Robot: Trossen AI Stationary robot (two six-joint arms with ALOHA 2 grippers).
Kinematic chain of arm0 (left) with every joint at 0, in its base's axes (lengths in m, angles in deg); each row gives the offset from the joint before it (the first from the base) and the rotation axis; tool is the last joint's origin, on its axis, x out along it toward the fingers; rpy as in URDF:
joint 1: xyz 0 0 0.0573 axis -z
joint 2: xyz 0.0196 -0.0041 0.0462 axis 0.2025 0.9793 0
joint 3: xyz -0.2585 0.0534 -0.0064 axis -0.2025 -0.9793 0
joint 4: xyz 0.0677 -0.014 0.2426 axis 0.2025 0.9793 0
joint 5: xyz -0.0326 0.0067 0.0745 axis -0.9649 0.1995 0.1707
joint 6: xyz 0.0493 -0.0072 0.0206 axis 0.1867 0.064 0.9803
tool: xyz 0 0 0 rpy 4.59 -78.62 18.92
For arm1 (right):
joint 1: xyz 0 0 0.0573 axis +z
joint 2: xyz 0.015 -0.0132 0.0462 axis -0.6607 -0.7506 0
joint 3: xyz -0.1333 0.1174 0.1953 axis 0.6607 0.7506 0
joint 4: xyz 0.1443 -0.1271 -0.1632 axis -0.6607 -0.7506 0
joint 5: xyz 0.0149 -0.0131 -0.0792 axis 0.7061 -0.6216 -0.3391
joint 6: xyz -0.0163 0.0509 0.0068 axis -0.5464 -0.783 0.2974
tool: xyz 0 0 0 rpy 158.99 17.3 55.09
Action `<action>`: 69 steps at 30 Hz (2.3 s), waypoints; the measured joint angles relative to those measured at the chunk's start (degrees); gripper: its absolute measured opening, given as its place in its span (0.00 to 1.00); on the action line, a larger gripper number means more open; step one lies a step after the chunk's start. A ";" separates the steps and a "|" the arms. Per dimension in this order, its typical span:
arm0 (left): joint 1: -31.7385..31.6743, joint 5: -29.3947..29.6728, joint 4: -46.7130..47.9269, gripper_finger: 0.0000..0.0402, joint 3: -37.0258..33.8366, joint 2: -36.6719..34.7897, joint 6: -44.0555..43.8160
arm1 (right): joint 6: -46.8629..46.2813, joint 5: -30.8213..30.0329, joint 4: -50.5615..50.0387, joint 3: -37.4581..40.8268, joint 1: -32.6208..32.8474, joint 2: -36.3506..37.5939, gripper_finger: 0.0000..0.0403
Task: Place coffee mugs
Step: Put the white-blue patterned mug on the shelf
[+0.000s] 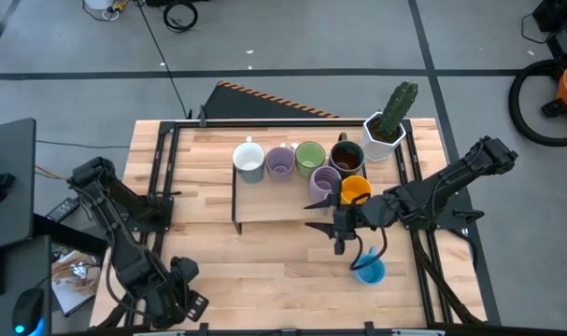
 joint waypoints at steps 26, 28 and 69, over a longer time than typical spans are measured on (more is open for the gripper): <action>0.98 -4.61 10.25 0.40 0.00 4.28 -12.09 | -1.07 7.54 -0.77 0.00 -4.64 -0.02 0.48; 0.98 -4.57 11.41 0.40 0.00 5.31 -11.91 | -1.12 7.54 -0.77 0.00 -4.64 -0.02 0.48; -12.29 -10.10 7.17 0.07 0.48 12.41 28.36 | -4.03 4.50 -2.87 0.02 -3.66 0.00 0.48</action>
